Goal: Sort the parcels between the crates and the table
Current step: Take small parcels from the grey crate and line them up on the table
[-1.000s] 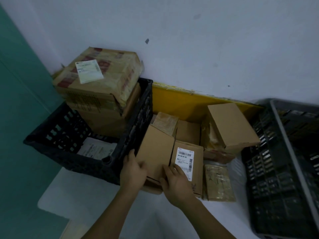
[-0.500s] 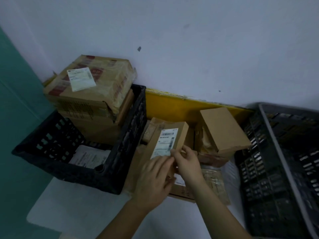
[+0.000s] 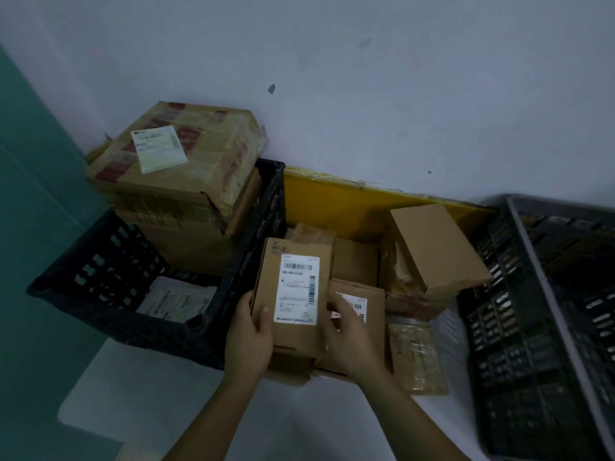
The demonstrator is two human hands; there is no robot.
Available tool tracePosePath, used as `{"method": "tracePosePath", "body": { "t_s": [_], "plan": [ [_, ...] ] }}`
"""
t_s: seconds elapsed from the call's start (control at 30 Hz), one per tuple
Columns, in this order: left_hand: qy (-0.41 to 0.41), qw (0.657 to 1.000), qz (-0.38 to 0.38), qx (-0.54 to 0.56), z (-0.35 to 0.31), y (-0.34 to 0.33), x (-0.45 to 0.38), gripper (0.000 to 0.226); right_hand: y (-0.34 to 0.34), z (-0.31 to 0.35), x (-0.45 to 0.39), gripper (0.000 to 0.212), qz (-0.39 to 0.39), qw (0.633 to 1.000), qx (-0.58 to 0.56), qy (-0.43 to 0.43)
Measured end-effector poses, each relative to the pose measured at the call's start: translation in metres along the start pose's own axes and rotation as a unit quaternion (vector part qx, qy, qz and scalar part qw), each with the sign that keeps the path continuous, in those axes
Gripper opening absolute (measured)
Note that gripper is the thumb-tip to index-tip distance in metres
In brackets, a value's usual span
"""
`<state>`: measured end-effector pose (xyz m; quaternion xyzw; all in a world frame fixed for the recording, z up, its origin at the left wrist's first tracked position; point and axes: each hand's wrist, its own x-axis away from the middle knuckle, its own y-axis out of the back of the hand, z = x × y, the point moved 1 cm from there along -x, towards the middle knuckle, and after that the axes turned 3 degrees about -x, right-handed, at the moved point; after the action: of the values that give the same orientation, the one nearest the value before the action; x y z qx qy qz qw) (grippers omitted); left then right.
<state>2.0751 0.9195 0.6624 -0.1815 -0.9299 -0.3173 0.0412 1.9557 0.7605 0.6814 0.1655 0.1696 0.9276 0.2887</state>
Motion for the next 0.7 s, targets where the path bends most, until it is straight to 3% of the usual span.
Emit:
{"method": "tracePosePath", "body": {
  "t_s": [0.13, 0.3, 0.43, 0.53, 0.7],
  "plan": [
    [0.007, 0.995, 0.010, -0.097, 0.024, -0.004, -0.002, 0.062, -0.031, -0.017, 0.006, 0.060, 0.083, 0.983, 0.159, 0.034],
    [-0.005, 0.967, 0.082, -0.239, 0.031, -0.012, -0.014, 0.080, -0.052, -0.037, 0.016, 0.072, 0.083, 0.925, 0.366, 0.057],
    [-0.039, 0.951, 0.095, -0.291, 0.037, -0.014, -0.017, 0.080, -0.048, -0.054, 0.014, 0.054, 0.066, 0.916, 0.386, 0.092],
    [-0.076, 0.940, 0.079, -0.322, 0.030, -0.017, -0.012, 0.082, -0.027, -0.056, 0.009, 0.061, 0.060, 0.923, 0.375, 0.062],
    [-0.183, 0.912, 0.076, -0.359, 0.002, -0.037, -0.004, 0.081, 0.016, -0.073, 0.014, 0.071, -0.024, 0.920, 0.390, 0.020]
  ]
}}
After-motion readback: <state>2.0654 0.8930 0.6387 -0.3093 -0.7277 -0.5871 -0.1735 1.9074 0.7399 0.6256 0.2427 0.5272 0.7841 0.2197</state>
